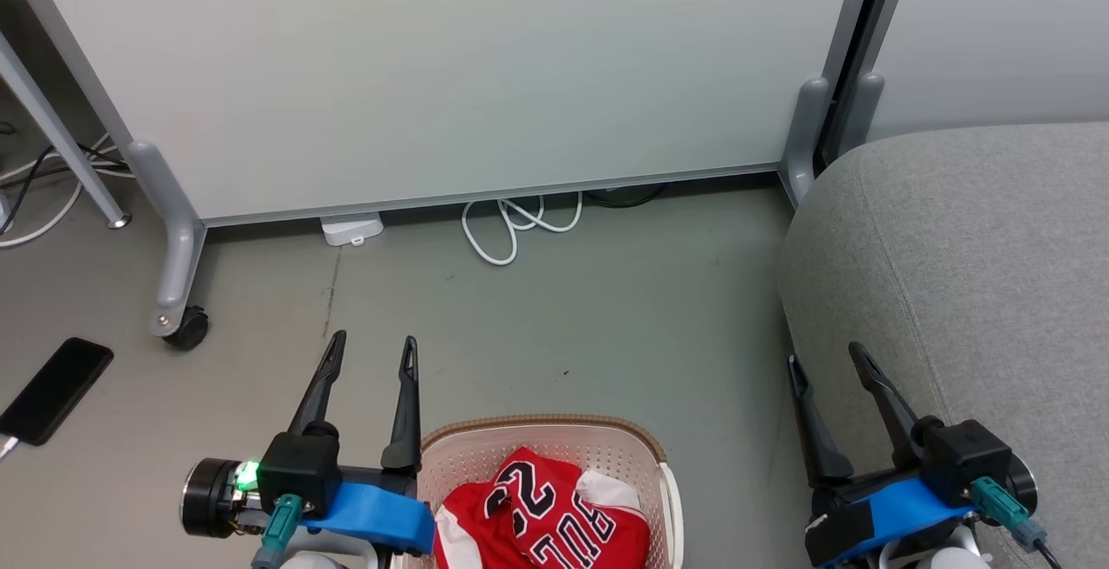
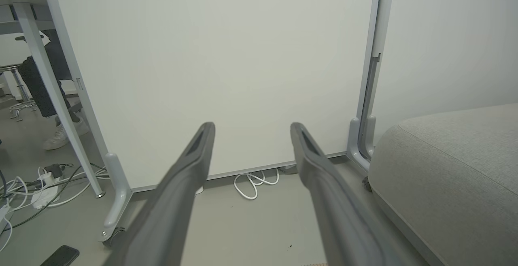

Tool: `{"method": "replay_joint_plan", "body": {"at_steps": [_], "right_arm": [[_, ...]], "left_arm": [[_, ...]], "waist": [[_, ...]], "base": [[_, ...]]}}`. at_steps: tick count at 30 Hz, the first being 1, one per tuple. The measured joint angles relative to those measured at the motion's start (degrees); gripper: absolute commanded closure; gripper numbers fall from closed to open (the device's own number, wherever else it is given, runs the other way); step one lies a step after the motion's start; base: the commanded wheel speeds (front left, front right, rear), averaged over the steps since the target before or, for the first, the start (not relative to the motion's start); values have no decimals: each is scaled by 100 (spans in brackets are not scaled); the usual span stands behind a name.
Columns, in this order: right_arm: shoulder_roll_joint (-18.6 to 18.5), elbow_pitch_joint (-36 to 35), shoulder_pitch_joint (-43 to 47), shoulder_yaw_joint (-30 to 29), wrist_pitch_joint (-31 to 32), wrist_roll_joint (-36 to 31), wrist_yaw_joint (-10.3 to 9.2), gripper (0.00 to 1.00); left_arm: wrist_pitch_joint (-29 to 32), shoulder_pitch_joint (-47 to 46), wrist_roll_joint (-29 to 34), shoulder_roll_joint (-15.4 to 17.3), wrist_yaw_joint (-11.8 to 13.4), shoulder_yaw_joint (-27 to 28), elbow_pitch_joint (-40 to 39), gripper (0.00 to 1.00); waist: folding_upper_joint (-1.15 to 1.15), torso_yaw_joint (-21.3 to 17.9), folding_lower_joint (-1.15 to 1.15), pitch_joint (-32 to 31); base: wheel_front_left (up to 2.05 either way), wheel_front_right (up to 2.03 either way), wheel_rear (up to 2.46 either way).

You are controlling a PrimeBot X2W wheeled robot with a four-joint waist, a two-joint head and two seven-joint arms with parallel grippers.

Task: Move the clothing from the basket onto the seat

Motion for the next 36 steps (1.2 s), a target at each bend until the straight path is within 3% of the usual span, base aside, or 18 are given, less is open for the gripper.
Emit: {"method": "replay_joint_plan", "body": {"at_steps": [10, 17, 27, 36], "right_arm": [[-1, 26, -3, 37, 0, 27, 0, 0], [-1, -48, -142, 30, -2, 1, 0, 0], [-2, -298, -703, 90, -2, -109, 0, 0], [-7, -593, -1260, 149, -2, -156, 0, 0]], "left_arm": [[0, -7, 0, -10, -55, 44, 20, 0], [-5, -503, 80, 36, -346, -64, 325, 0], [-5, -1606, 100, 271, -602, -536, 1486, 0], [-5, -2488, -18, 486, -635, -1450, 2767, 0]], "waist": [[0, -8, 0, 21], [0, -4, 0, 247], [0, -196, 0, 926], [0, -517, 1, 1775]], "base": [[0, 0, 0], [0, 0, 0], [0, 0, 0], [0, 0, 0]]}}
